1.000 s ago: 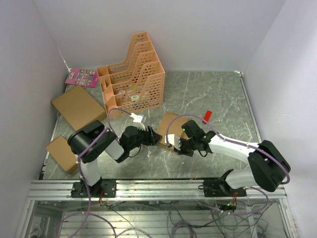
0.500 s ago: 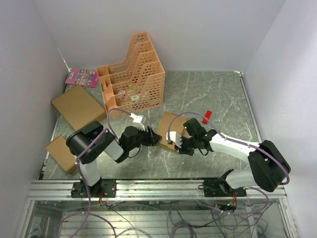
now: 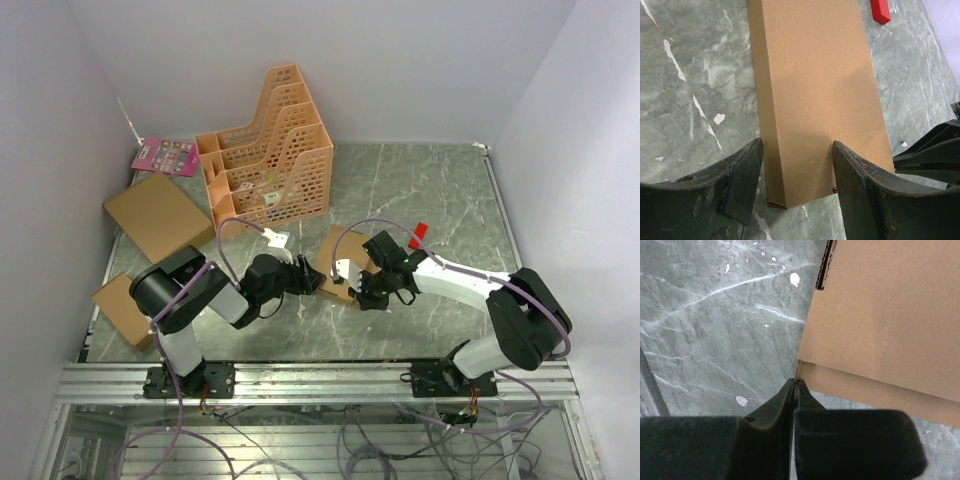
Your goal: Fold the paper box
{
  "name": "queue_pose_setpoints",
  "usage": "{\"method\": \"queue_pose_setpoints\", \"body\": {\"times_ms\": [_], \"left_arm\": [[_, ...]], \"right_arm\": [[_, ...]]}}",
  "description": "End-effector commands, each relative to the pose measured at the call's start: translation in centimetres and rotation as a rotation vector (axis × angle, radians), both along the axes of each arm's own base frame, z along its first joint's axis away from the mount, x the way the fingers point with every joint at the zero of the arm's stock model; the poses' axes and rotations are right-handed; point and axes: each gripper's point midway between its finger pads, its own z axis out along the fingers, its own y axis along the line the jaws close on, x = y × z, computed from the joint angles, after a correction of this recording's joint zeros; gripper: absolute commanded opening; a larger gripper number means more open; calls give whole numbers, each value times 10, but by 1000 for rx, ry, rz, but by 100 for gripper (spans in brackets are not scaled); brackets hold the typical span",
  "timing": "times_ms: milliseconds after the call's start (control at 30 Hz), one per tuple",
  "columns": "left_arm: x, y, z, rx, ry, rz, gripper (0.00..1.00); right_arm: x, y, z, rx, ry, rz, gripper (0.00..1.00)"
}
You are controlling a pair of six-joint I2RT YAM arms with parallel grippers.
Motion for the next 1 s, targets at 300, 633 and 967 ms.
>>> {"method": "queue_pose_setpoints", "body": {"times_ms": [300,633,967], "left_arm": [[-16,-2,-14,33,46,-44,68],[-17,-1,-13,41,44,-46,68],[-18,-4,-12,35,42,-52,68]], "right_arm": [[13,18,18,65,-2,-51,0],[17,26,24,84,16,-64,0],[26,34,31,109,7,-90,0]]}}
